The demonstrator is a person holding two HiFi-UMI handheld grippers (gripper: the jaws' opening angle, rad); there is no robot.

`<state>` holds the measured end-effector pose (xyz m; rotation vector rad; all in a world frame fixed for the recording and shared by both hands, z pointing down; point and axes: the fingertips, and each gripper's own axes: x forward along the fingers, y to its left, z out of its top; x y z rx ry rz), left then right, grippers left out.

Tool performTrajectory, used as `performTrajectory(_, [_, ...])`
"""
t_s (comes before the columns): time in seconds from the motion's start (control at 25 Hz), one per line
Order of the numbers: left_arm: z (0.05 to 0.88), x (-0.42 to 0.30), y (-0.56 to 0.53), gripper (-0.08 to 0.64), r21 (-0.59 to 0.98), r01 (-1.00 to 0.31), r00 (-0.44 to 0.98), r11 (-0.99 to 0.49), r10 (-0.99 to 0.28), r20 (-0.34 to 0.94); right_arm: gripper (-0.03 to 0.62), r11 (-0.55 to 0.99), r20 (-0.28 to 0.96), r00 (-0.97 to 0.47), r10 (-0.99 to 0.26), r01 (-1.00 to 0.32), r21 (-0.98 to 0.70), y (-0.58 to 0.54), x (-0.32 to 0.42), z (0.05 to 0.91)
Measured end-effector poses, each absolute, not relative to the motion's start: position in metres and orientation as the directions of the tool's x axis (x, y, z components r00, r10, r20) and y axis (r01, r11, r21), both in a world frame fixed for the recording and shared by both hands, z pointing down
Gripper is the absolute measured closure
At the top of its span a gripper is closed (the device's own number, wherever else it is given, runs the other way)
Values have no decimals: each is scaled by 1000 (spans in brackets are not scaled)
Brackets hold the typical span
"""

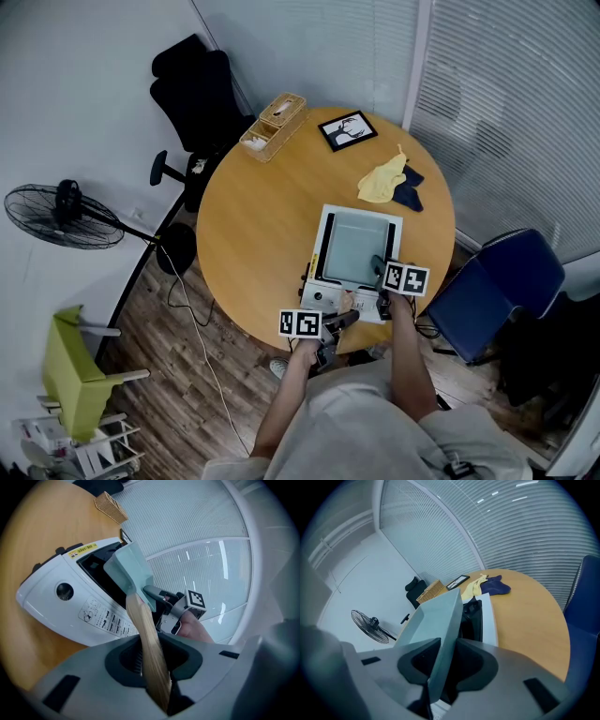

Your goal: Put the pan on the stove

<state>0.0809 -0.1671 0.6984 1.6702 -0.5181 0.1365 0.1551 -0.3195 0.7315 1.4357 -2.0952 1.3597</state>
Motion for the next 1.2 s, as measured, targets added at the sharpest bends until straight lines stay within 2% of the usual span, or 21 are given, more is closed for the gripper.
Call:
performTrajectory(0.12, [696,82,-166,451,916,-393,896,-80,-257,362,480,77,647,-476,-596,-836,-543,-318,156,729])
performTrajectory(0.28, [692,82,-169,387,914,-392,896,-100,-266,355,455,84,638,-476,-605,-835,-544,-318,160,724])
performTrajectory(0.72, [689,58,-181,316,799,-570,801,-193,-348,488,445,194,597,-504,-624,-840,-507,-308,171,688])
performTrajectory(0.84, [680,45,-190,314,719,-652,735,-242,-436,520,443,260,566,-525,-635,-836,-484,-299,169,673])
performTrajectory(1.0, [658,30,-208,314,530,-776,619,-341,-575,536,443,328,527,-536,-659,-836,-441,-287,160,660])
performTrajectory(1.2, [635,31,-215,314,334,-843,538,-422,-650,537,443,380,505,-550,-665,-832,-405,-271,160,652])
